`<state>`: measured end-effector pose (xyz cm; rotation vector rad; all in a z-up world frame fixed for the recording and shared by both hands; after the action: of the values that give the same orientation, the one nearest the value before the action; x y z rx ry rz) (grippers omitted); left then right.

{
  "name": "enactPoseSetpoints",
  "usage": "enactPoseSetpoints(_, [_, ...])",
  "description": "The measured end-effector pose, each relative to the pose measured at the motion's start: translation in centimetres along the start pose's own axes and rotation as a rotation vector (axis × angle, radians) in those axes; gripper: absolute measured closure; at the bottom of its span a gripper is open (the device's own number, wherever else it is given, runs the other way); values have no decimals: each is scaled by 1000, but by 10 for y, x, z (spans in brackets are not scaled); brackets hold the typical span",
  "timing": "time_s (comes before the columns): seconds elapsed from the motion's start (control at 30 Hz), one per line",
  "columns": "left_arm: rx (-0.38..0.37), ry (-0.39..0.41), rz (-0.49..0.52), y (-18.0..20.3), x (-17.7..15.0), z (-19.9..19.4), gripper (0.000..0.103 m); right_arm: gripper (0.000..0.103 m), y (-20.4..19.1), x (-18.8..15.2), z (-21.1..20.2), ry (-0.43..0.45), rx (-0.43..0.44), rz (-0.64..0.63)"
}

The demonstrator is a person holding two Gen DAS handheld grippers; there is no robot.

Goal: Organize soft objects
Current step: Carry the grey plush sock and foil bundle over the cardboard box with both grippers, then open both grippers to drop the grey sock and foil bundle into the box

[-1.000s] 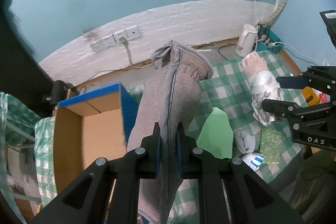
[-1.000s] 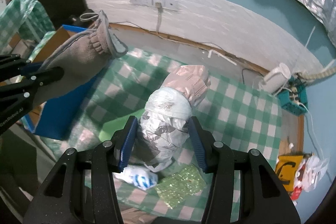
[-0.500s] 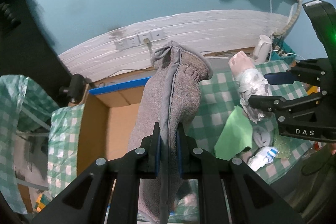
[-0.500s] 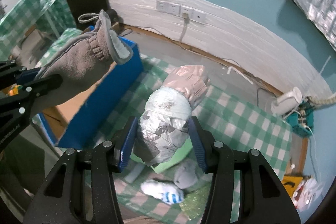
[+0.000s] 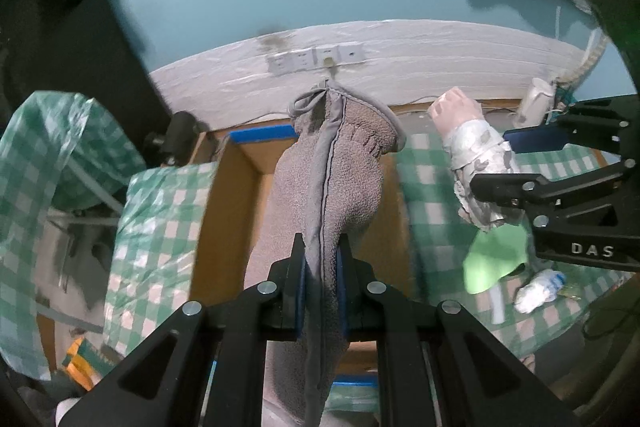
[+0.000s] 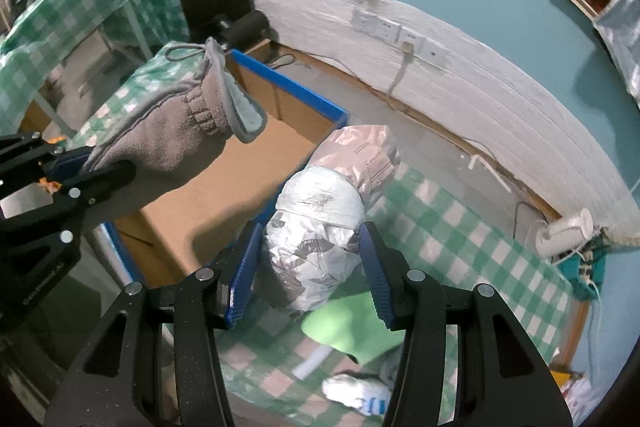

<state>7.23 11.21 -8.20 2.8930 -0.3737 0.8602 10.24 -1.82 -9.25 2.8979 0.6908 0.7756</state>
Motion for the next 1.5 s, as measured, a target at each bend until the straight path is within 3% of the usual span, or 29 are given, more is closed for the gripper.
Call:
enactPoseSetpoints(0.33, [64, -61, -87, -48, -29, 12, 90, 53, -61, 17, 20, -32, 66, -77])
enactPoseSetpoints(0.63, [101, -114, -101, -68, -48, 29, 89, 52, -98, 16, 43, -80, 108, -118])
enactPoseSetpoints(0.77, [121, -144, -120, -77, -53, 34, 74, 50, -105, 16, 48, -93, 126, -118])
enactPoseSetpoints(0.87, [138, -134, -109, -78, -52, 31, 50, 40, -105, 16, 52, -98, 104, -115])
enactPoseSetpoints(1.17, [128, -127, -72, -64, -47, 30, 49, 36, -94, 14, 45, -79, 85, -98])
enactPoseSetpoints(1.3, [120, -114, -45, -54, -41, 27, 42, 35, -84, 9, 43, -78, 81, -86])
enactPoseSetpoints(1.5, [105, -106, -9, -36, -34, 27, 40, 33, -64, -2, 41, -75, 62, -69])
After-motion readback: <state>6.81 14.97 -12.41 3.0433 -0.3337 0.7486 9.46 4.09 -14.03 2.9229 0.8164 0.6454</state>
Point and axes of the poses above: each gripper's, at about its wrist camera, not at the fingertips, and z roughly the way its jaws point, y to its right, x to its top, the point moved 9 cm from there along z, roughly the way its jaws point, and after that the axes turned 12 degrees about -x, right-handed, at the moved point
